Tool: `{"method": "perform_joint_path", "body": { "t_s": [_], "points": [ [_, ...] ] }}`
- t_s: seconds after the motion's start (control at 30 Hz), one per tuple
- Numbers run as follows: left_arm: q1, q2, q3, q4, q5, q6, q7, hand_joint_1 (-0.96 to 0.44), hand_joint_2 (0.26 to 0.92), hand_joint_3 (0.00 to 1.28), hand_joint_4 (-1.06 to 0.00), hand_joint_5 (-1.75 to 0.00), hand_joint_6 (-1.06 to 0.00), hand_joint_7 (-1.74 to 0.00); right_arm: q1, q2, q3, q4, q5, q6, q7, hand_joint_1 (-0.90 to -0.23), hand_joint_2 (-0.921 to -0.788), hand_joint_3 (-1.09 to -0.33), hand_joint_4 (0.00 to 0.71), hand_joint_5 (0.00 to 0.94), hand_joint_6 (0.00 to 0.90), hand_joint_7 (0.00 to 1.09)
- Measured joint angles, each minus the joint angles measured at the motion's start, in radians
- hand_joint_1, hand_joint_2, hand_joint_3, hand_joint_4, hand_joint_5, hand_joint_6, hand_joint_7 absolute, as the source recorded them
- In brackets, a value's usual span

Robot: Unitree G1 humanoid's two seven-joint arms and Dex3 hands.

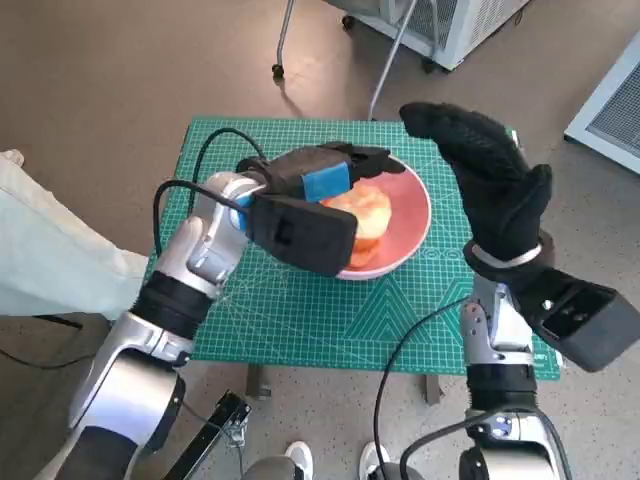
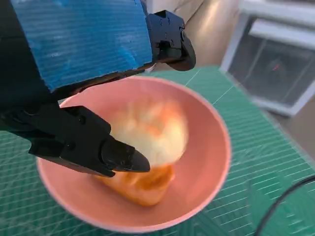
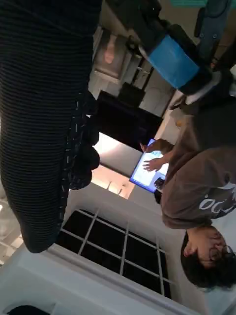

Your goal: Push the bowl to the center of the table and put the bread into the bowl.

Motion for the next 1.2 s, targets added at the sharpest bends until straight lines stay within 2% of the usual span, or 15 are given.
{"method": "perform_joint_path", "body": {
  "t_s": [0.17,0.33,0.5,0.6,0.73,0.9,1.2],
  "points": [
    [0.039,0.001,0.092,-0.006,-0.100,-0.061,0.041,-0.21,0.839,0.09,-0.36,-0.06,-0.40,-0.52,-0.002,0.000,-0.008,0.006,-0.004,-0.016,-0.011,-0.701,-0.921,-0.770,0.296,0.063,0.012,0.91],
    [0.093,-0.006,0.217,-0.026,-0.237,-0.140,0.102,-0.29,0.881,0.02,-0.53,-0.05,-0.48,-0.43,-0.005,0.001,-0.013,0.007,-0.011,-0.024,-0.032,-0.695,-0.921,-0.773,0.295,0.062,0.015,0.90],
    [0.170,-0.042,0.337,-0.097,-0.393,-0.182,0.164,-0.35,0.902,0.04,-0.49,-0.02,-0.45,-0.32,-0.013,0.003,-0.015,0.000,-0.033,-0.023,-0.085,-0.685,-0.921,-0.777,0.291,0.059,0.020,0.88],
    [0.236,-0.084,0.391,-0.189,-0.472,-0.182,0.215,-0.34,0.915,0.05,-0.47,-0.01,-0.41,-0.29,-0.020,0.007,-0.014,-0.009,-0.065,-0.023,-0.132,-0.677,-0.921,-0.780,0.287,0.056,0.023,0.88],
    [0.313,-0.149,0.424,-0.304,-0.541,-0.176,0.271,-0.33,0.920,0.10,-0.45,0.00,-0.30,-0.45,-0.034,0.012,-0.012,-0.012,-0.098,-0.023,-0.183,-0.664,-0.921,-0.784,0.280,0.051,0.022,0.87],
    [0.370,-0.183,0.432,-0.378,-0.545,-0.183,0.315,-0.33,0.921,0.18,-0.43,0.00,-0.25,-0.52,-0.055,0.014,-0.003,-0.012,-0.128,-0.024,-0.217,-0.660,-0.921,-0.787,0.274,0.046,0.016,0.85],
    [0.399,-0.183,0.433,-0.441,-0.529,-0.188,0.334,-0.35,0.921,0.21,-0.40,0.00,-0.23,-0.55,-0.083,0.007,0.004,-0.007,-0.127,-0.010,-0.220,-0.665,-0.921,-0.785,0.270,0.040,0.021,0.83]
  ]
}}
